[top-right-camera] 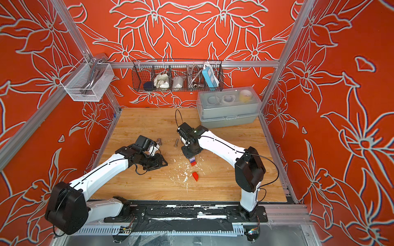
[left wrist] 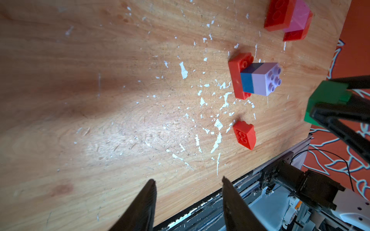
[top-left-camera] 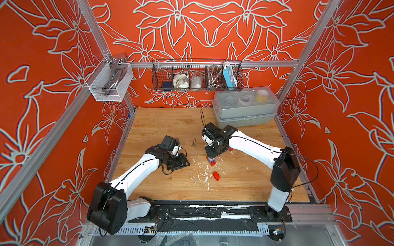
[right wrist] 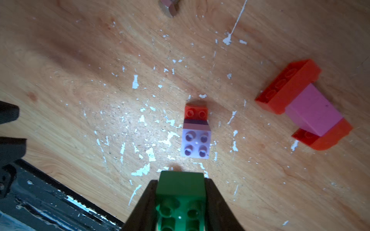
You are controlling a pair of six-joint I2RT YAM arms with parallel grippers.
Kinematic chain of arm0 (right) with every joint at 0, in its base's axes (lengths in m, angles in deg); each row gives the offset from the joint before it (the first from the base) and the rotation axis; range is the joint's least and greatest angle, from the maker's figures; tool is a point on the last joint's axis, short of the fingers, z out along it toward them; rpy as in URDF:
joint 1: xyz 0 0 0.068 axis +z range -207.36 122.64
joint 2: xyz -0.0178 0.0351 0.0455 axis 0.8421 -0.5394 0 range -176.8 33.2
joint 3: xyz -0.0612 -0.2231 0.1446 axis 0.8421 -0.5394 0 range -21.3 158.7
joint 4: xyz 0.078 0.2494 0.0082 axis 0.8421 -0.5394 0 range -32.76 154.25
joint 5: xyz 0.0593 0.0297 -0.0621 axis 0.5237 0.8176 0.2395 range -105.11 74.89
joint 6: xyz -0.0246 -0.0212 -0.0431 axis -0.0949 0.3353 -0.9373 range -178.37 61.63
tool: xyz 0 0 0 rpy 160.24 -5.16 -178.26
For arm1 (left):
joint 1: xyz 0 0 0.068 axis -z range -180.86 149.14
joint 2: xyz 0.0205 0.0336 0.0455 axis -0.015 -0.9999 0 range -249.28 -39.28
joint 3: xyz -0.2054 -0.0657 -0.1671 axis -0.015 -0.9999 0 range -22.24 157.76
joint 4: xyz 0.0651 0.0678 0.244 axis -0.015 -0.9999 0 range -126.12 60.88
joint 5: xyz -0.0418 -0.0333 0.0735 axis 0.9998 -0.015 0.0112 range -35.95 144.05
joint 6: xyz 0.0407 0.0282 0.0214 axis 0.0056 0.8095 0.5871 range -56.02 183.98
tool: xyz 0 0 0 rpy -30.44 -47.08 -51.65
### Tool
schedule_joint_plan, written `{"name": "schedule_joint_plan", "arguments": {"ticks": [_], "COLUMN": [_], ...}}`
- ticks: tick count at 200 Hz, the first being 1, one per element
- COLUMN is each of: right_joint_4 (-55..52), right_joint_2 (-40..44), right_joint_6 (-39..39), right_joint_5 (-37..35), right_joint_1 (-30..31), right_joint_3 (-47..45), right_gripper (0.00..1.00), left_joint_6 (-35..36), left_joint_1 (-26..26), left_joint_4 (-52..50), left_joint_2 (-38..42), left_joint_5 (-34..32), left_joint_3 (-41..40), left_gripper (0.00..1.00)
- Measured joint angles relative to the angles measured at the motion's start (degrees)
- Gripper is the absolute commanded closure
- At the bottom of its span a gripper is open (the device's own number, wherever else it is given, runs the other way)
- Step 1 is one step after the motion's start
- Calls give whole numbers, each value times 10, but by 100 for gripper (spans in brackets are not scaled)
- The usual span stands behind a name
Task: Assemble the number 1 with lego
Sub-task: Assemble the lego brick with the lego brick.
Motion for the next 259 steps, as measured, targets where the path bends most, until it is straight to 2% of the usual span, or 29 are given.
{"name": "schedule_joint_plan", "arguments": {"ticks": [55, 106, 154, 259], "right_joint_4": [-1, 21, 42, 61], "right_joint_2": [0, 0, -10, -45], "right_joint_6": [-38, -56, -73, -77], "right_joint_5": [21, 62, 93, 116], "right_joint_1": [-28, -43, -55, -64], "right_joint_3": [-9, -37, -40, -40], "right_gripper": [74, 73, 73, 73], "left_joint_6": [2, 9, 13, 12], "left_joint_1": [8, 8, 10, 10], "left_joint_4": [27, 37, 40, 48], "left_joint_2": [-57, -84, -90, -94], "left_joint_5": [21, 32, 42, 52], "left_joint_3": [47, 57, 58, 58], "left_gripper": [49, 49, 49, 50]}}
